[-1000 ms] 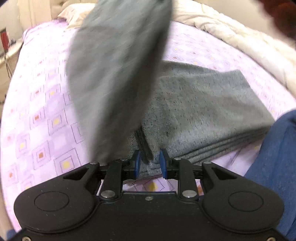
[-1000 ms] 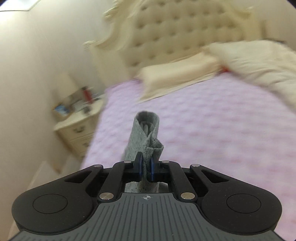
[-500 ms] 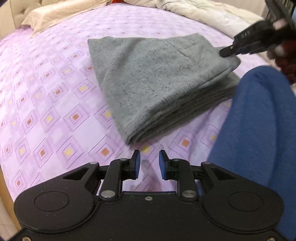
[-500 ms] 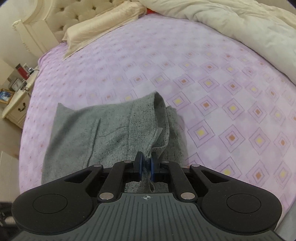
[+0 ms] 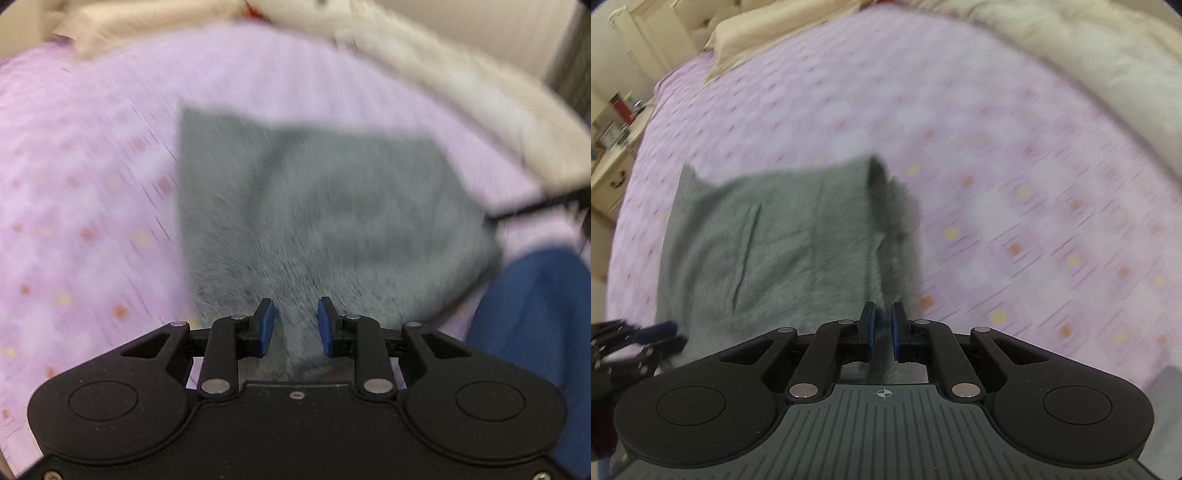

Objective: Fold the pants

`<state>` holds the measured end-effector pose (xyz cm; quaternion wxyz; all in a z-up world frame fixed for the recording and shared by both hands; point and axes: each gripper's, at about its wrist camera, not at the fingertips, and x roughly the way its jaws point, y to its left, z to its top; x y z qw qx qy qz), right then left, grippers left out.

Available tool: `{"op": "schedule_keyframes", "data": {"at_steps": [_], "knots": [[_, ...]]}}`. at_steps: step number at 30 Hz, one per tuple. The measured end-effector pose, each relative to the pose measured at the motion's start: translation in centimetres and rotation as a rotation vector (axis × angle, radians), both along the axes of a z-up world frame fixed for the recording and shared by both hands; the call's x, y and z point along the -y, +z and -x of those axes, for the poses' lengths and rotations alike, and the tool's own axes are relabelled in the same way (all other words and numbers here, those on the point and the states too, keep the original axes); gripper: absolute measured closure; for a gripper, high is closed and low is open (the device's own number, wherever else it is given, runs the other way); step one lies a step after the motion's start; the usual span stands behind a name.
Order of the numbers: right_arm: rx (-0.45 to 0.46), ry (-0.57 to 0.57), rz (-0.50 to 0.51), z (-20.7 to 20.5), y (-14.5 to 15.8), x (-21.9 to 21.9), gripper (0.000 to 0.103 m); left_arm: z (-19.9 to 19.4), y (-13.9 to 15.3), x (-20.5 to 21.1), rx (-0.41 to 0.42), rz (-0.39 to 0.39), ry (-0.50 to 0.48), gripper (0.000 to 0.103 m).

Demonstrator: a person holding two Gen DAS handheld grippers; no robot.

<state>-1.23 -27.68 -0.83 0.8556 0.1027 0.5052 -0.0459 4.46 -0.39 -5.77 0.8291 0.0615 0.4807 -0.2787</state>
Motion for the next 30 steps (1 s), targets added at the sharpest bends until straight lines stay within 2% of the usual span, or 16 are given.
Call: {"op": "schedule_keyframes", "data": {"at_steps": [2, 4, 6, 8, 11, 14, 16, 21, 23, 26, 28, 30], "knots": [[0.084, -0.015, 0.061, 0.0, 1.5, -0.4, 0.094, 1.1, -0.2, 0.2, 0.075, -0.026, -0.044, 0.069], [0.164, 0.014, 0.058, -0.3, 2.3, -1.1, 0.094, 0.9, 0.3, 0.1, 0.067, -0.033, -0.069, 0.069], [0.194, 0.070, 0.022, -1.2, 2.4, -2.0, 0.094, 0.2, 1.2, -0.3, 0.043, -0.004, -0.067, 0.070], [0.180, 0.133, 0.017, -2.4, 1.7, -3.1, 0.093, -0.6, 2.2, -0.9, 0.050, 0.032, -0.060, 0.069], [0.122, 0.229, 0.048, -3.8, 0.1, -4.6, 0.093, -2.4, 3.2, -1.5, 0.094, 0.020, -0.021, 0.069], [-0.041, 0.268, 0.076, -4.6, -2.2, -5.1, 0.093, -5.1, 3.7, -1.1, 0.134, 0.017, 0.029, 0.069], [-0.097, 0.283, 0.085, -4.6, -3.4, -4.7, 0.093, -6.7, 3.6, -0.7, 0.141, 0.015, 0.063, 0.069], [-0.080, 0.254, 0.023, -3.9, -3.8, -3.8, 0.093, -10.2, 3.1, 0.0, 0.092, 0.056, 0.094, 0.068], [-0.077, 0.244, 0.008, -3.8, -4.0, -3.6, 0.093, -11.4, 2.3, 0.7, 0.089, 0.027, 0.116, 0.068], [-0.067, 0.215, -0.039, -3.5, -4.1, -2.7, 0.094, -12.9, 0.8, 0.7, 0.080, -0.062, 0.190, 0.068], [-0.057, 0.188, -0.080, -3.3, -4.3, -2.0, 0.094, -14.2, -0.4, 0.4, 0.046, -0.048, 0.217, 0.067], [-0.048, 0.167, -0.110, -3.3, -4.5, -1.5, 0.094, -14.6, -0.5, 0.3, 0.062, -0.047, 0.231, 0.061]]}}
